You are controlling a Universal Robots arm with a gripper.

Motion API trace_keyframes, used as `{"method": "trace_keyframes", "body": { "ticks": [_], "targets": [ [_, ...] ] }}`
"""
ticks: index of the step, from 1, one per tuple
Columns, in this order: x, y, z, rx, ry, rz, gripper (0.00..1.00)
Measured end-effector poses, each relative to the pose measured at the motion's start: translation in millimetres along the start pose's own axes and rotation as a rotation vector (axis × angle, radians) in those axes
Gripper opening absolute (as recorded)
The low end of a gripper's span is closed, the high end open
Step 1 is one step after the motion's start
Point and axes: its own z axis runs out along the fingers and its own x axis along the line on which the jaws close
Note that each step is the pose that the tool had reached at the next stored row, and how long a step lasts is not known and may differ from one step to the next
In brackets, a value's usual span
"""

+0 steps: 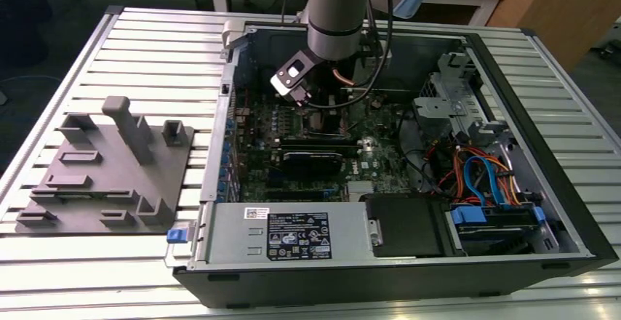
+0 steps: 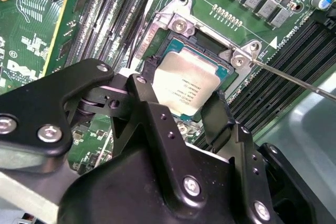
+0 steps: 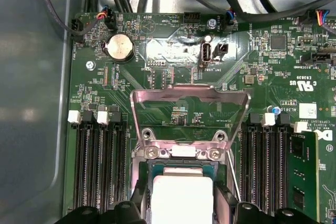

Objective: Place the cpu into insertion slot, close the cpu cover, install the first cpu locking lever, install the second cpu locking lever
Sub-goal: 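Place the cpu into insertion slot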

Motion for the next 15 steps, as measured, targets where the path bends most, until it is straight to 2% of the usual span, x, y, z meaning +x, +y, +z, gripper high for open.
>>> {"method": "trace_keyframes", "body": {
  "ticks": [12, 14, 15],
  "targets": [
    [0.1, 0.1, -2.1, 0.0003, -0.0015, 0.0, 0.6],
    [-0.1, 0.1, -2.4, 0.0007, -0.0025, 0.0, 0.59],
    [-0.1, 0.2, -2.4, 0.0008, -0.0022, 0.0, 0.54]
  ]
}}
